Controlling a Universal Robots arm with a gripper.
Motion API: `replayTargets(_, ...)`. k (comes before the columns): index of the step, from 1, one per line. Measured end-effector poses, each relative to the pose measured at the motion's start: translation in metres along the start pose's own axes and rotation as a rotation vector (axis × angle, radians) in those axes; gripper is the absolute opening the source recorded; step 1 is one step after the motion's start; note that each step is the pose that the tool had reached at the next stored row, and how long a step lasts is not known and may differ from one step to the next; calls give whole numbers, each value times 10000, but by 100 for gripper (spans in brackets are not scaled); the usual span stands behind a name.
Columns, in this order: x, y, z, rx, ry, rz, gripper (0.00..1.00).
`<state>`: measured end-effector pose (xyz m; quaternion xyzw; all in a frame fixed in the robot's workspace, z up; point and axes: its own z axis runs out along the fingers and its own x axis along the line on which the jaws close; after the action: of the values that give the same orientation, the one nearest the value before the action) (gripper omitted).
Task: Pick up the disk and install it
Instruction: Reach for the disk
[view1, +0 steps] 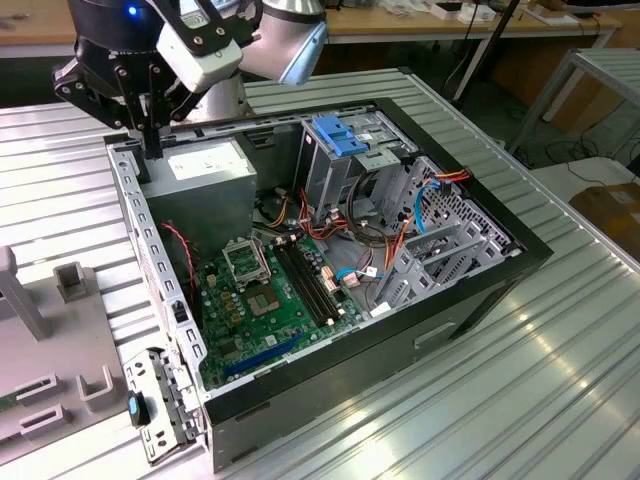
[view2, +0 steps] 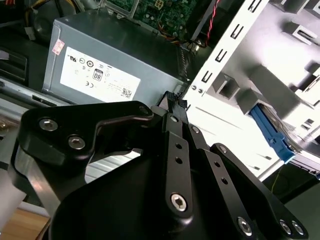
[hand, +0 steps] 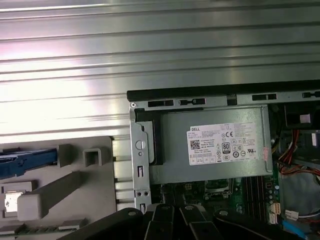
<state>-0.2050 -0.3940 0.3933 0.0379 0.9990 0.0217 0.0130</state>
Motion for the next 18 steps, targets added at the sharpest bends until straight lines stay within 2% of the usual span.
replayTargets(3,41,24,0,0,0,-1,11)
replayTargets(6,140,61,-1,-1,-1,0,11)
replayTargets(10,322,91,-4,0,0,-1,11)
replayTargets(16,540,103,-8,-1,-1,-1,11)
replayTargets(18,682,103,-12,0,0,1,11)
